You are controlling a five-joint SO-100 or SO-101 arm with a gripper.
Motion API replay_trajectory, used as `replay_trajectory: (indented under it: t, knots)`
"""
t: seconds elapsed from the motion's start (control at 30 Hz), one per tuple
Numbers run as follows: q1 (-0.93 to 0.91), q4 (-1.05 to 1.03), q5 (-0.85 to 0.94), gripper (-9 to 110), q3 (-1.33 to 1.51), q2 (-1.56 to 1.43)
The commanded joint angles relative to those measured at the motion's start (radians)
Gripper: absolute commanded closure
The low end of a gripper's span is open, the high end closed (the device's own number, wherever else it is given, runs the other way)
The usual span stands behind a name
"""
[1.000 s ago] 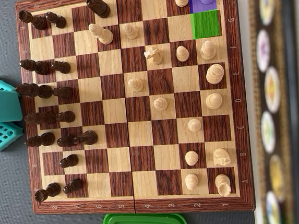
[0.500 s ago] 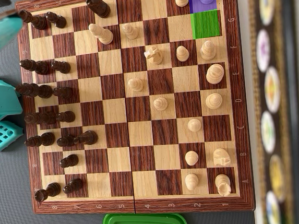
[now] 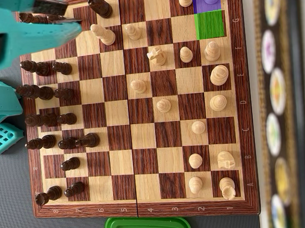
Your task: Play chess
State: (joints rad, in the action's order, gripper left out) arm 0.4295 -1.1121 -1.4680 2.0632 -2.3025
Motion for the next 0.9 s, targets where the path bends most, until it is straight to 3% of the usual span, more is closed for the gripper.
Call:
replay_trajectory:
  t: [0.0, 0.4, 0.87]
  knots:
    - [0.002, -0.009, -0.005, 89, -0.133, 0.135]
    - [-0.015, -0.009, -0.011, 89, -0.545, 0.624]
    - [-0.049, -0.003, -0.21, 89, -0.796, 0.928]
